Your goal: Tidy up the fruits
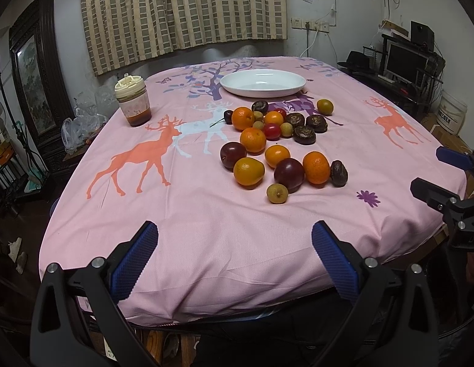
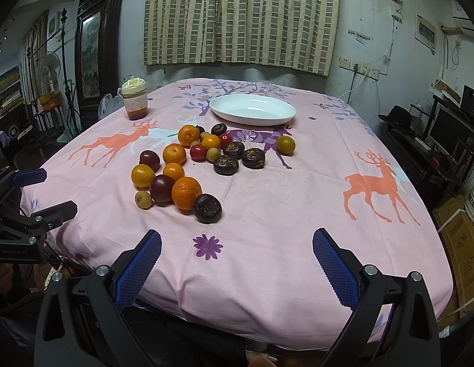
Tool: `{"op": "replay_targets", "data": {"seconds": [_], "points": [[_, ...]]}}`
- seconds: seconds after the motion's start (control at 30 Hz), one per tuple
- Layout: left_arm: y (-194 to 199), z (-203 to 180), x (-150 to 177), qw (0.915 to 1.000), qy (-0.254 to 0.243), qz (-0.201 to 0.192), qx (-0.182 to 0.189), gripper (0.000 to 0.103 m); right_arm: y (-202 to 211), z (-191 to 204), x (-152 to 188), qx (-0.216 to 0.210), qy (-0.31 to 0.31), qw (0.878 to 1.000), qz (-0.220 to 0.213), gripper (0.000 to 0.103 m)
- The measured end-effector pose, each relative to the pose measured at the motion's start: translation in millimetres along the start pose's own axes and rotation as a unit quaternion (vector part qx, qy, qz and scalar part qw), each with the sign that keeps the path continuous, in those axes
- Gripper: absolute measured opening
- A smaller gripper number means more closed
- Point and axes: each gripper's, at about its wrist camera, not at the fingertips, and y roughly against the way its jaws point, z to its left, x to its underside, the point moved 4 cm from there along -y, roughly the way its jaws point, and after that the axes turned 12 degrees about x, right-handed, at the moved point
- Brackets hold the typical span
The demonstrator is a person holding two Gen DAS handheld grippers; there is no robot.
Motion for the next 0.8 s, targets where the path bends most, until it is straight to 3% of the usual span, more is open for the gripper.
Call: {"op": "replay_targets", "data": {"seconds": [0.67, 0.8], "points": [[0, 0, 0, 1.0, 0.0, 0.0, 0.0, 0.099, 0, 2, 0, -0.002, 0.002, 1.0, -0.001, 0.099], [-7, 8, 7, 0.9999, 0.006, 0.007, 0.006, 0.099, -12, 4, 3, -0.028, -0.008, 1.0, -0.006, 0.099]]}}
